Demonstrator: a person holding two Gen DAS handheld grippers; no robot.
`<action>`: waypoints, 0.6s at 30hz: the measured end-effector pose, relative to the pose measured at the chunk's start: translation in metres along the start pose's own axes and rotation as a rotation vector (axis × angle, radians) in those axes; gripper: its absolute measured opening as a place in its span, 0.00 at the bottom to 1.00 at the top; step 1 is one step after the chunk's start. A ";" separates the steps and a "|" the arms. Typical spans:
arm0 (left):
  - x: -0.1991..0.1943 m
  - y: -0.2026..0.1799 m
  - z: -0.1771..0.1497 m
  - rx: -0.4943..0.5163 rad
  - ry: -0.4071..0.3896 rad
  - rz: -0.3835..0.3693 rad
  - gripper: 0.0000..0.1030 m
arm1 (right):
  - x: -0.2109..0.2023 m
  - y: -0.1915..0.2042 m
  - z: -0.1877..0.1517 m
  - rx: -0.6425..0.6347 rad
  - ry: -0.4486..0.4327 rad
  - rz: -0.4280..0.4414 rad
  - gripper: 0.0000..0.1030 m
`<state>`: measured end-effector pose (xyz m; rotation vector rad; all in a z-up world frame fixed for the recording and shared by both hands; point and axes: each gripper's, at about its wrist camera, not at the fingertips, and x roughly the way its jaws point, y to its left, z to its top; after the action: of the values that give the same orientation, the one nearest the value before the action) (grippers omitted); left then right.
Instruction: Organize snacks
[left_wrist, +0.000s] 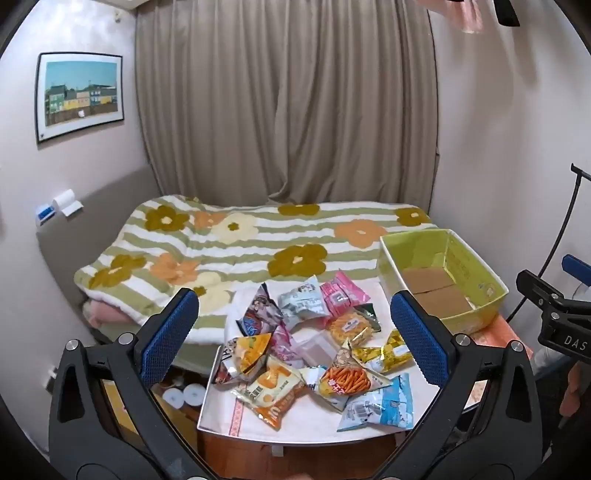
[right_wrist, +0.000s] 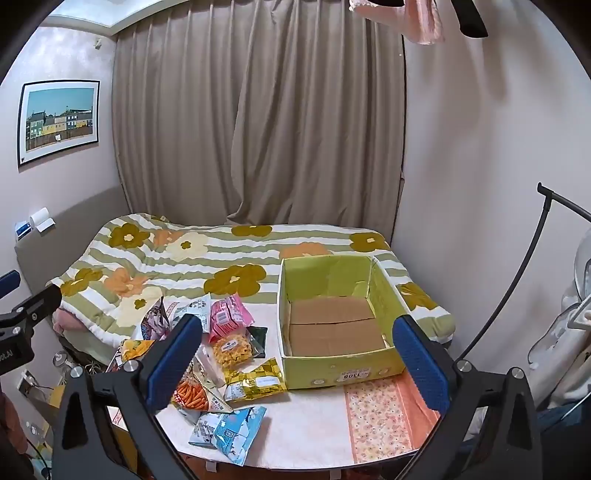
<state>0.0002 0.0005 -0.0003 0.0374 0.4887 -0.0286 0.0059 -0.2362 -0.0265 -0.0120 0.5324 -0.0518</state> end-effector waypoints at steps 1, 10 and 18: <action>0.000 0.000 0.000 -0.004 0.003 -0.008 1.00 | 0.000 0.000 0.000 0.001 0.000 0.001 1.00; 0.006 -0.002 0.013 0.006 0.000 0.007 1.00 | 0.002 0.001 0.000 -0.001 -0.008 -0.006 1.00; 0.012 -0.008 0.001 0.030 -0.019 0.040 1.00 | 0.003 0.002 0.002 -0.003 -0.006 -0.004 1.00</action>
<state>0.0112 -0.0079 -0.0052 0.0762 0.4684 0.0032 0.0097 -0.2341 -0.0269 -0.0158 0.5264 -0.0554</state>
